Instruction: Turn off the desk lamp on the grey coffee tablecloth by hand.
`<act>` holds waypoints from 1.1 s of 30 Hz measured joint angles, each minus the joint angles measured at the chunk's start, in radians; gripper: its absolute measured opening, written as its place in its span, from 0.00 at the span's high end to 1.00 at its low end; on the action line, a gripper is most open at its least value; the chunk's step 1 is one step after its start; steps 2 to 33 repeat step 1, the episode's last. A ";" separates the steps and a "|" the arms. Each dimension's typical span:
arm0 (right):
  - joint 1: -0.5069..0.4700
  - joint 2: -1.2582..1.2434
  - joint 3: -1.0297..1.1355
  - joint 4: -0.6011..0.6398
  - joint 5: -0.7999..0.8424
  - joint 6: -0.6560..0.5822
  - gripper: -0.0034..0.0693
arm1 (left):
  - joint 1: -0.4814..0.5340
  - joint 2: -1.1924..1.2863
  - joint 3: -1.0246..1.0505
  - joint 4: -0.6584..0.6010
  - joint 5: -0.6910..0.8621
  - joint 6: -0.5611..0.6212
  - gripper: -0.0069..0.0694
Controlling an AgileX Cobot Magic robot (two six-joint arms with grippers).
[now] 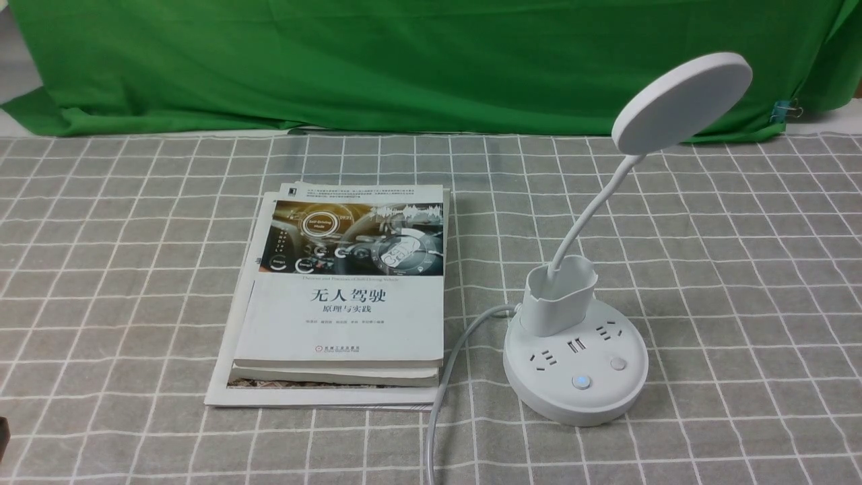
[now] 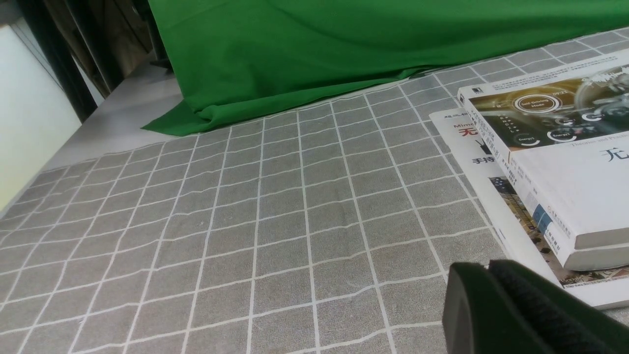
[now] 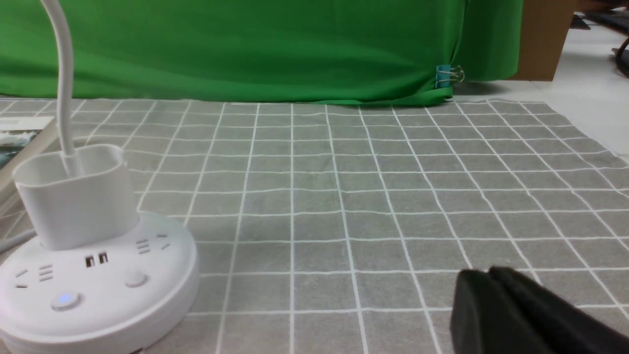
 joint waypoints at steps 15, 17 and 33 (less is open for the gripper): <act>0.000 0.000 0.000 0.000 0.000 0.000 0.89 | 0.000 0.000 0.000 0.000 0.000 0.000 0.88; 0.000 0.000 0.000 0.000 0.000 0.000 0.89 | 0.000 0.000 0.000 0.000 0.000 0.000 0.88; 0.000 0.000 0.000 0.000 0.000 0.000 0.89 | 0.000 0.000 0.000 0.000 0.000 0.000 0.88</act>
